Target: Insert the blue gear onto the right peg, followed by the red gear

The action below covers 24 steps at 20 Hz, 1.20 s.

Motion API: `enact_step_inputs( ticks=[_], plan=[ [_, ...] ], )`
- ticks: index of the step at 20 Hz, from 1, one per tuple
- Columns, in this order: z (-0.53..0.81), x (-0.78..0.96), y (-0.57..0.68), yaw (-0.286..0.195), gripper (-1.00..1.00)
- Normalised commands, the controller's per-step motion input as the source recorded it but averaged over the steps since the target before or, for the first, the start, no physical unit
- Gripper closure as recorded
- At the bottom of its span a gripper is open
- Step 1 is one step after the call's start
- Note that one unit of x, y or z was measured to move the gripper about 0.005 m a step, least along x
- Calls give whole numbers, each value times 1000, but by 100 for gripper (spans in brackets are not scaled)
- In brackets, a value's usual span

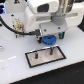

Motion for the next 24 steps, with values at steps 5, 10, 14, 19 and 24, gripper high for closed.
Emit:
enact_step_inputs(
  ticks=[5,10,14,19,24],
  plan=[
    [-127,-268,-15,0,100],
    [-115,-257,-6,0,100],
    [-25,-157,0,0,100],
    [114,-23,14,0,100],
    [373,194,14,0,100]
  ],
)
